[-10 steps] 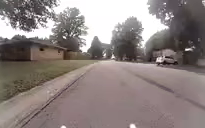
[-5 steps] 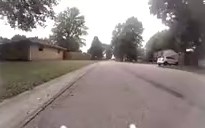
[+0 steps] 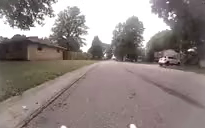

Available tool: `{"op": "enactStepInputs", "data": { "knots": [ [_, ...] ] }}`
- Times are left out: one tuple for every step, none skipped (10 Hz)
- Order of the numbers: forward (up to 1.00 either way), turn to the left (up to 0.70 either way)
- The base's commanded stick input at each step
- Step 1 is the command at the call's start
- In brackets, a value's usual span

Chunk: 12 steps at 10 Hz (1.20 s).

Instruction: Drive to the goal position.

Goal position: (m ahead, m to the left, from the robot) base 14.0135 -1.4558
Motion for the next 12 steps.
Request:
{"op": "enactStepInputs", "data": {
  "knots": [
    [0.70, 0.00],
    [0.70, 0.00],
    [0.70, 0.00],
    [0.70, 0.00],
    [0.70, 0.00],
    [0.70, 0.00],
    [0.70, 0.00],
    [0.70, 0.00],
    [0.70, 0.00],
    [0.70, 0.00],
    [0.70, 0.00],
    [0.70, 0.00]
  ]
}}
